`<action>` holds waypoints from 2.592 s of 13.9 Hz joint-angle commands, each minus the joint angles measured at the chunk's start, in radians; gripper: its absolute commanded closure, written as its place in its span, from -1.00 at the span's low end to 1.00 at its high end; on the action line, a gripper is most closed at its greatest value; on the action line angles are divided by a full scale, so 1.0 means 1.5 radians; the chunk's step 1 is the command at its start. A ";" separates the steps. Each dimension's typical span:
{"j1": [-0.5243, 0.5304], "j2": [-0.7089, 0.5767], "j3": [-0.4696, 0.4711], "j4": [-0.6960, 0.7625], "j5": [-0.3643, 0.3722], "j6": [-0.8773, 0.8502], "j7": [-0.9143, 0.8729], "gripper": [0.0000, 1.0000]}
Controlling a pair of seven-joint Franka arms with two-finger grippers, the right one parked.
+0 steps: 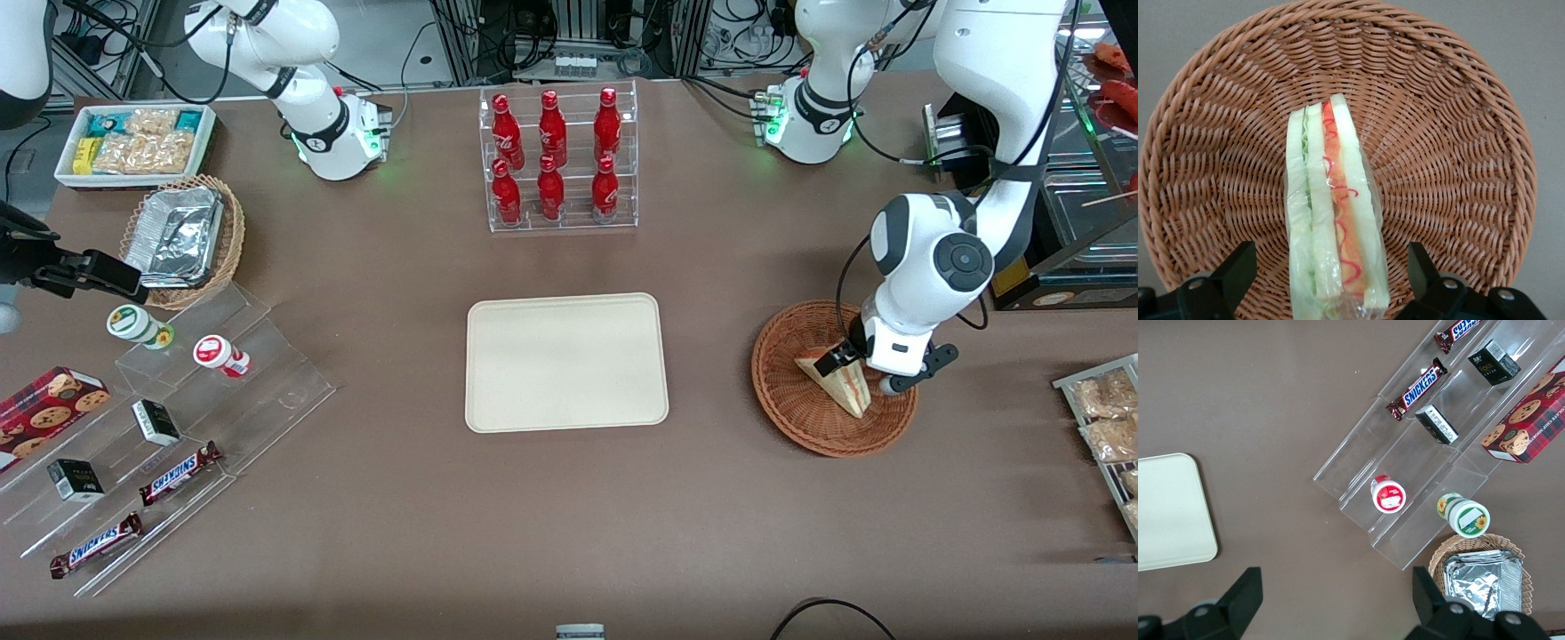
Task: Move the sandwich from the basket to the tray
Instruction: 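Lower the left gripper and close it on the wrapped sandwich, then lift the sandwich and carry it over the cream tray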
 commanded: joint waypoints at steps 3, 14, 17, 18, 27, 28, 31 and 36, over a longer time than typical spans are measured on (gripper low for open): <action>0.000 0.020 0.001 0.000 0.016 0.017 0.002 -0.22; -0.029 -0.043 -0.016 0.187 0.014 -0.291 0.004 0.77; -0.088 -0.024 -0.017 0.249 0.013 -0.320 -0.033 0.77; -0.113 -0.013 -0.017 0.267 0.013 -0.320 -0.072 0.77; -0.306 0.167 -0.016 0.465 0.012 -0.313 -0.149 0.76; -0.324 0.188 -0.016 0.489 0.011 -0.306 -0.141 0.76; -0.378 0.238 -0.016 0.527 0.012 -0.277 -0.138 0.77; -0.429 0.281 -0.017 0.527 0.066 -0.220 -0.105 0.84</action>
